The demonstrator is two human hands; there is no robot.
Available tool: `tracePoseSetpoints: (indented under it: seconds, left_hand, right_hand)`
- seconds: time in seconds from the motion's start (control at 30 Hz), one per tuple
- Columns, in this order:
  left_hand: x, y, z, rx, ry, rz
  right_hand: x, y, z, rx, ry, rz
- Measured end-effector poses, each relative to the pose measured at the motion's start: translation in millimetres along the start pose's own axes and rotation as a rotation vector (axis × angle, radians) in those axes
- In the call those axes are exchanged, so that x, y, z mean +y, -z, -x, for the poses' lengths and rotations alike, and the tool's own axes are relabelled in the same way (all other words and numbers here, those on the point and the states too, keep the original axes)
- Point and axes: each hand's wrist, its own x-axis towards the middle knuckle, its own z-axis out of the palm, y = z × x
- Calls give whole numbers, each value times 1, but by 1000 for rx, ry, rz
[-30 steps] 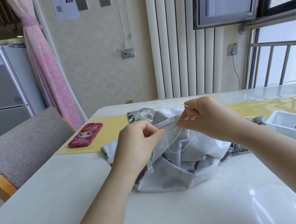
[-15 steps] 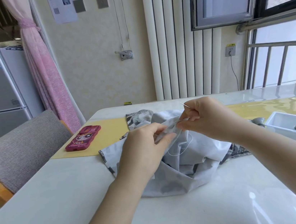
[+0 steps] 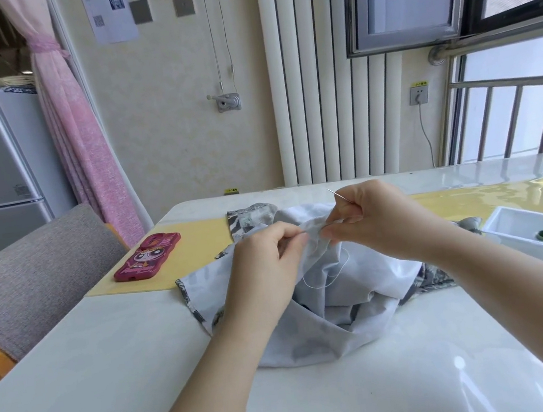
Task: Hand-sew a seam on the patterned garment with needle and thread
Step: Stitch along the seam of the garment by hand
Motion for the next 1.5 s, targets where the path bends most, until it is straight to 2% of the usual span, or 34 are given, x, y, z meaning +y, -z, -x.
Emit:
tracePoseSetpoints:
  seconds: [0.17,0.3,0.43,0.57,0.8,1.0,1.5]
  left_hand:
    - [-9,-6,-3,-90,184,291]
    - [-11,-6,-2,-138,243,354]
    - [-14,-4,-4,-121,254,394]
    - [-13,-3,-4,-119,265,400]
    - [-12,-6,-2,-99,235,312]
    - [-12,-4,2,-45,217,277]
    - [-9,0,4,-13,190,266]
  right_hand:
    - [12,-5,-5,-33,-72,-78]
    - [16,-7,-4,-61,-98,-146]
    - [19,0,-2,48,-123,-183]
    - [12,0,8,90,-149,-255]
    - [-1,-28,28,-162,-154,-107]
    - [1,-37,28,-126,-167,-113]
    - [-2,-40,25,-164,-229,-136]
